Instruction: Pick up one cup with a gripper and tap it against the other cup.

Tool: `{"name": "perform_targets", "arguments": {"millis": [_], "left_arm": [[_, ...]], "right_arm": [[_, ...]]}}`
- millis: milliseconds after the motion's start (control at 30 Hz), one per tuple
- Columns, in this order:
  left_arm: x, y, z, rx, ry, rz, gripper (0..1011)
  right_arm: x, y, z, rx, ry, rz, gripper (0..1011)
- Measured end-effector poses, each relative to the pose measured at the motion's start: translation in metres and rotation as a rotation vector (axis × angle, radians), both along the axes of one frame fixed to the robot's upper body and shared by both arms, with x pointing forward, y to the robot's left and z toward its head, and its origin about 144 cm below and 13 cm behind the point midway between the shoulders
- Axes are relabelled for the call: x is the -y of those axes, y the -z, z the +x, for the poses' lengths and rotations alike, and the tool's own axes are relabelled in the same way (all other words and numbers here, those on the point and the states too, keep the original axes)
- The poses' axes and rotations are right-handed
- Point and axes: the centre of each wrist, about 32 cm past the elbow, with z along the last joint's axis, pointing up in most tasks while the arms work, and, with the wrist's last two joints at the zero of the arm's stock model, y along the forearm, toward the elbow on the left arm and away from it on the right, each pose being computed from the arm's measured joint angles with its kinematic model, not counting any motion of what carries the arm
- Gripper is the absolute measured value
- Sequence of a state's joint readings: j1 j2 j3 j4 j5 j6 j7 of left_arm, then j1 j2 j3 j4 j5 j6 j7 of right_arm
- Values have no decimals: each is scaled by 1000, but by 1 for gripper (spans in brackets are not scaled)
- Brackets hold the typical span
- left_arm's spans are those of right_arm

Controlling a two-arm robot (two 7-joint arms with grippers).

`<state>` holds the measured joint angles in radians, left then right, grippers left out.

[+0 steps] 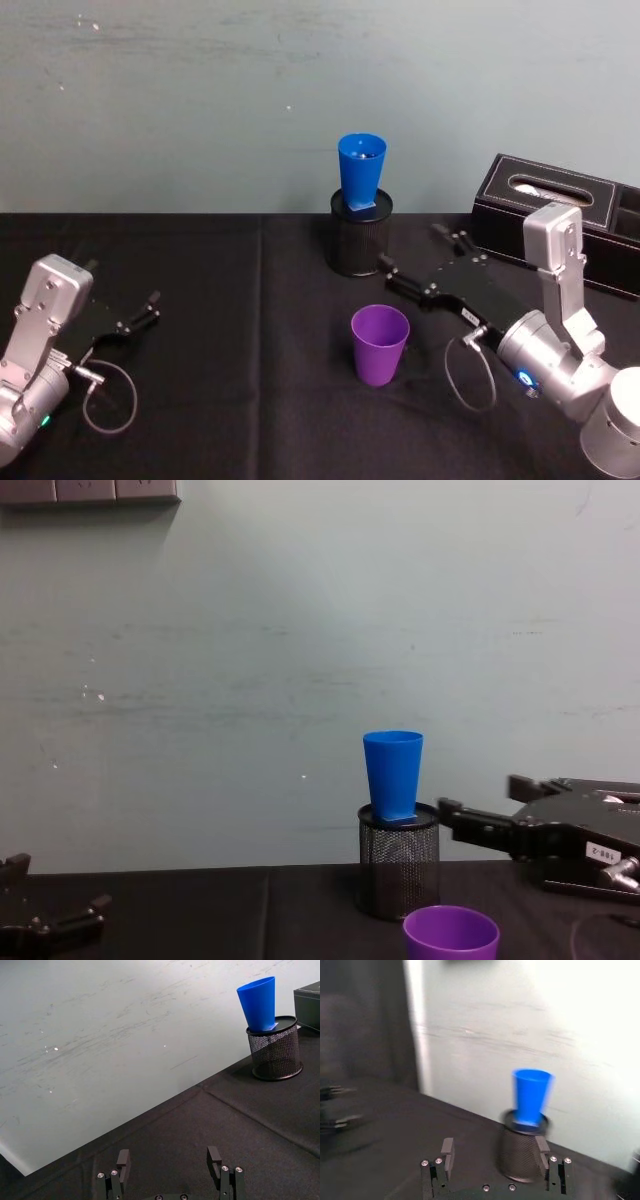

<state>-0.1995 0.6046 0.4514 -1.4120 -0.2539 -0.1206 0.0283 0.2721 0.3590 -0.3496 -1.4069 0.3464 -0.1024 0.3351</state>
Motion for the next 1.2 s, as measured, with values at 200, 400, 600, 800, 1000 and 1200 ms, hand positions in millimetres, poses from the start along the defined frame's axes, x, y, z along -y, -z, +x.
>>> {"name": "perform_targets", "arguments": {"millis": [200,400,600,800,1000,1200], "left_arm": [[0,0,0,0,0,0,1005],[0,0,0,0,0,0,1005],[0,0,0,0,0,0,1005],[0,0,0,0,0,0,1005],[0,0,0,0,0,0,1005],[0,0,0,0,0,0,1005]], "right_arm": [[-9,4,-2,-84,186,22,1000],[-12,13,0,-168,275,37,1000],[-16,21,5,-252,313,16,1000],[-13,29,10,-294,277,45,1000],[-14,28,10,-288,282,40,1000],[-14,27,9,-286,286,35,1000]]}}
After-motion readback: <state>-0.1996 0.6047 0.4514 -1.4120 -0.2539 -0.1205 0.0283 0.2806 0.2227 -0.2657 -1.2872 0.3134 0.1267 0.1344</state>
